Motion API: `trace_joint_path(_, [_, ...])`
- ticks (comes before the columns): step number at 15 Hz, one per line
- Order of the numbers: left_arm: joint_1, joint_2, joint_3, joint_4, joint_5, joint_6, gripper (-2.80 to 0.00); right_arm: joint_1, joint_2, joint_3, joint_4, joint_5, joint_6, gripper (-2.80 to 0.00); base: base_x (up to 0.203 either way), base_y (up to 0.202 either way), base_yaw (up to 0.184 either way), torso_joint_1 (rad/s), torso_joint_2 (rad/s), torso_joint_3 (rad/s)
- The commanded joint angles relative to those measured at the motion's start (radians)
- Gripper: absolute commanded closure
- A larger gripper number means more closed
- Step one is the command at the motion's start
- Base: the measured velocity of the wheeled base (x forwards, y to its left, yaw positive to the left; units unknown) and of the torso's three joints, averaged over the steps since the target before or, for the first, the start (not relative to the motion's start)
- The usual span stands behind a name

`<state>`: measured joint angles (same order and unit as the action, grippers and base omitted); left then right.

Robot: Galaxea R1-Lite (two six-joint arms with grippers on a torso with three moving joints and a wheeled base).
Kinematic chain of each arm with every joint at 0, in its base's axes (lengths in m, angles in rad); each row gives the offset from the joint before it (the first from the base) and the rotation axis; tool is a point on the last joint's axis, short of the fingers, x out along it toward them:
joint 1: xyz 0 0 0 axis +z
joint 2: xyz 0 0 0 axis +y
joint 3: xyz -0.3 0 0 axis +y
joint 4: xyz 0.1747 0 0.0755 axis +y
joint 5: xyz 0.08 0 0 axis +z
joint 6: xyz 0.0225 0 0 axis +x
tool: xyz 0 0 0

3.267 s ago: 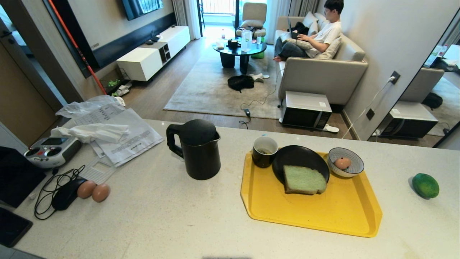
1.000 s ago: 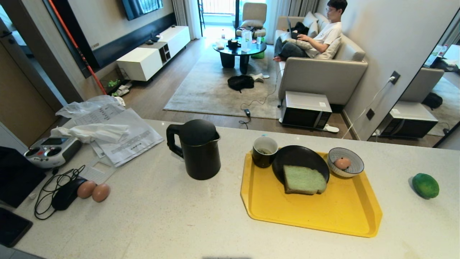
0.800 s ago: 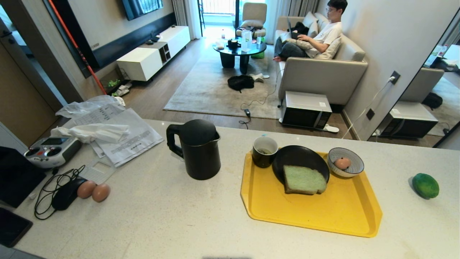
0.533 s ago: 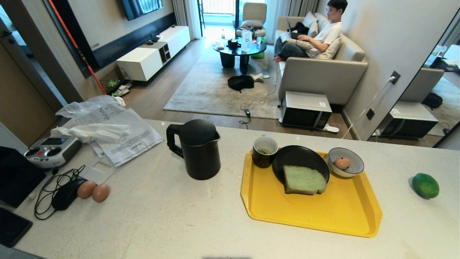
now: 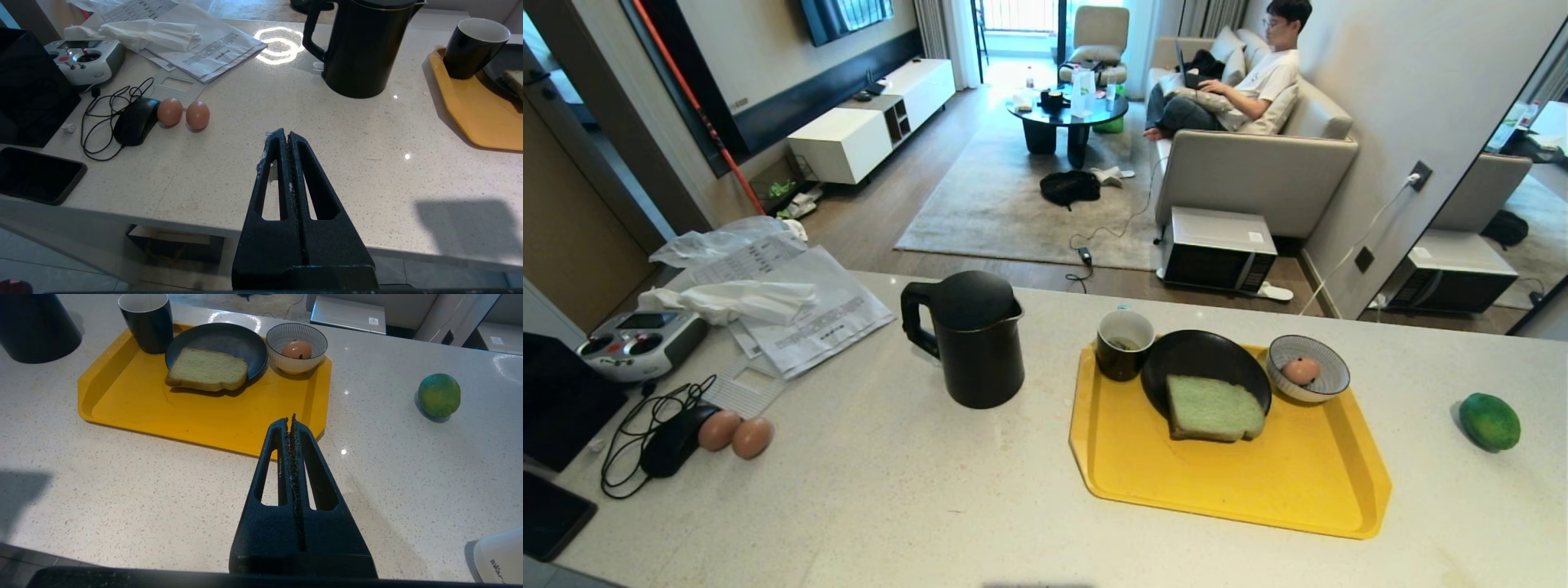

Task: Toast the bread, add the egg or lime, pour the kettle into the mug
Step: Pick up the kettle

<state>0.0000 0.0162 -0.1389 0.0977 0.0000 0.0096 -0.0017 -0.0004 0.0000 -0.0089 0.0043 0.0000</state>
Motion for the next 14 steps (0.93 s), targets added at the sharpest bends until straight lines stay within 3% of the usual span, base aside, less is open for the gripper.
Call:
trace_joint_path(1, [-0.001, 0.07, -0.114, 0.059, 0.0, -0.001, 0.0, 0.0, 0.001, 0.001, 0.0, 0.0, 0.0, 0.0, 0.0, 0.0, 0.0, 0.0, 0.0, 0.0])
trace_joint_path(7, [-0.022, 0.404, -0.266, 0.032, 0.044, -0.027, 0.0, 0.0, 0.001, 0.001, 0.0, 0.0, 0.0, 0.0, 0.0, 0.0, 0.0, 0.0, 0.0, 0.0])
trace_joint_path(11, [-0.02, 0.655, -0.365, -0.099, 0.083, -0.14, 0.0, 0.0, 0.002, 0.002, 0.0, 0.0, 0.0, 0.0, 0.0, 0.0, 0.0, 0.0, 0.0, 0.0])
trace_joint_path(13, [-0.019, 0.719, -0.377, -0.17, 0.073, -0.157, 0.0, 0.0, 0.002, 0.002, 0.0, 0.0, 0.0, 0.0, 0.0, 0.0, 0.0, 0.0, 0.0, 0.0])
trace_joint_path(14, [-0.018, 0.734, -0.377, -0.199, 0.033, -0.159, 0.0, 0.0, 0.001, 0.001, 0.0, 0.0, 0.0, 0.0, 0.0, 0.0, 0.0, 0.0, 0.0, 0.0])
